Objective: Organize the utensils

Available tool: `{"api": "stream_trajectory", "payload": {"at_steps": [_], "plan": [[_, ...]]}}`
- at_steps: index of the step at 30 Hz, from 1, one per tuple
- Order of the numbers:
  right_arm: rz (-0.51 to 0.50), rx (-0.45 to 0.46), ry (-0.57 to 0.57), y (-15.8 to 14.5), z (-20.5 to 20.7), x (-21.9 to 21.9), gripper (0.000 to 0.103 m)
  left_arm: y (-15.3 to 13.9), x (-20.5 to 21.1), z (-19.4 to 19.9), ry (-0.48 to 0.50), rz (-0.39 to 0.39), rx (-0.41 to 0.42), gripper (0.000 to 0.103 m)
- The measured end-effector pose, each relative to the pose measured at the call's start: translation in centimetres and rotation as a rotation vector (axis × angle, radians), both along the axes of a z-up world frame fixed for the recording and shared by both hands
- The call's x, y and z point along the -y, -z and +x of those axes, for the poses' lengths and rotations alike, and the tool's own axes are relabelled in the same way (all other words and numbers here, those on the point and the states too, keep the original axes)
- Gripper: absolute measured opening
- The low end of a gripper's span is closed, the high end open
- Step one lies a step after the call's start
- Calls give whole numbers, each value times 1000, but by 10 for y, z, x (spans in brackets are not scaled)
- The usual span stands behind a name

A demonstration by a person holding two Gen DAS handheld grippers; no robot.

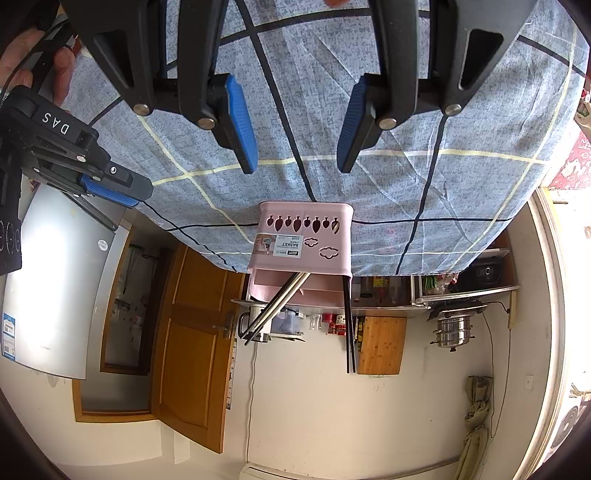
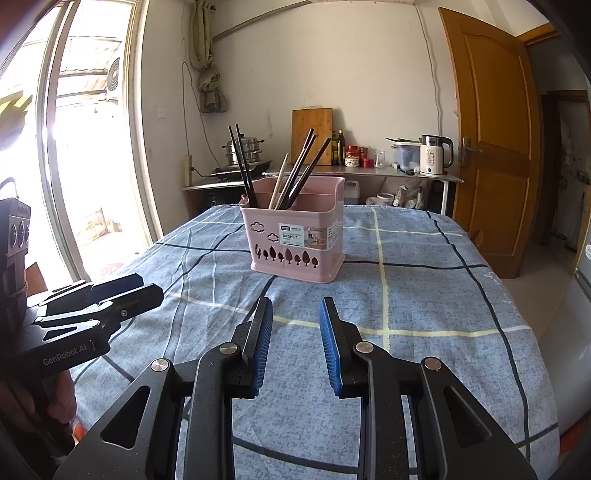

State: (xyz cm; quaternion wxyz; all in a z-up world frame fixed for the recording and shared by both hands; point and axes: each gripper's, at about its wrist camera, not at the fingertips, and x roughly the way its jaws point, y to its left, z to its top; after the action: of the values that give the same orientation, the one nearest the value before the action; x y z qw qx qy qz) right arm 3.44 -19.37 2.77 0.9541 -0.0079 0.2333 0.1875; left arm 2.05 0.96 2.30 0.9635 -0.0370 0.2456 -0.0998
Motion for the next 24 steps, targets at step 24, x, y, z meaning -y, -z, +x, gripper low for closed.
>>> {"api": "stream_trajectory", "payload": {"at_steps": [24], "plan": [[-1,1,-3,-1,0,0,27,1,2,0,-5,6,1,47]]}}
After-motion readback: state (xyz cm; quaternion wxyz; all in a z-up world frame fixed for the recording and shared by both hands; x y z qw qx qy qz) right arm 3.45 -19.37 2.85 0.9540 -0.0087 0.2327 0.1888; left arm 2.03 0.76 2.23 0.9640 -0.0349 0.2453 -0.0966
